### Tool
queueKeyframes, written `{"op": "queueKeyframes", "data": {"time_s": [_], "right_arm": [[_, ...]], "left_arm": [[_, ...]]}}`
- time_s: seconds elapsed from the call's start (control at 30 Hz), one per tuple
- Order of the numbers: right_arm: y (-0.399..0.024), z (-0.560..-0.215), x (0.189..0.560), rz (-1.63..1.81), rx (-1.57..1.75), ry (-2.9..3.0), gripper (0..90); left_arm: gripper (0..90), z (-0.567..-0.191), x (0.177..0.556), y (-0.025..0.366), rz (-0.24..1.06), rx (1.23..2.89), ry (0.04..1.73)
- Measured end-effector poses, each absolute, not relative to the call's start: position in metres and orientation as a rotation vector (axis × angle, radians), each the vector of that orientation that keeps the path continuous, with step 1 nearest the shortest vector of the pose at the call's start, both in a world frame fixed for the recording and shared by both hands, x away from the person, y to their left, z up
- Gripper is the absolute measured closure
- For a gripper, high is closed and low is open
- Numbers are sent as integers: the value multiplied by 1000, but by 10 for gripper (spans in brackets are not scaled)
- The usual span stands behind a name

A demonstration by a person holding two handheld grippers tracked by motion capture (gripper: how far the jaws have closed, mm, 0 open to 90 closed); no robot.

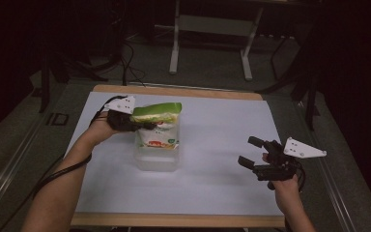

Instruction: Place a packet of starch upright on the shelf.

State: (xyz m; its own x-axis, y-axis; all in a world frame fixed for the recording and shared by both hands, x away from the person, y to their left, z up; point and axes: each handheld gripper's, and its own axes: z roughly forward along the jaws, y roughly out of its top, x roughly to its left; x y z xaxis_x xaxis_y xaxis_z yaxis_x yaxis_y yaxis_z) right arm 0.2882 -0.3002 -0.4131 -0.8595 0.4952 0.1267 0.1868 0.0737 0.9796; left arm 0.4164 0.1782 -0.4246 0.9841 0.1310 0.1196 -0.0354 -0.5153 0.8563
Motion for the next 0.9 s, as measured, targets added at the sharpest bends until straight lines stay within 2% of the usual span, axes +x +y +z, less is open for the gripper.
{"op": "queueKeyframes", "data": {"time_s": [0.13, 0.3, 0.6, 0.8, 0.83, 0.9], "right_arm": [[-298, -415, 289, 1866, 684, 2125, 141], [-296, -417, 288, 1857, 673, 2144, 142], [-295, -419, 289, 1851, 677, 2148, 141], [-297, -420, 289, 1852, 687, 2148, 141], [-297, -420, 289, 1853, 687, 2148, 141], [-297, -420, 289, 1853, 689, 2148, 142]], "left_arm": [[837, -432, 417, 167, 199, 2151, 49], [837, -442, 420, 168, 188, 2128, 61], [837, -446, 429, 170, 216, 2141, 150], [832, -448, 430, 172, 160, 2111, 177], [823, -448, 429, 172, 163, 2105, 188], [721, -448, 428, 171, 163, 2102, 220]]}}
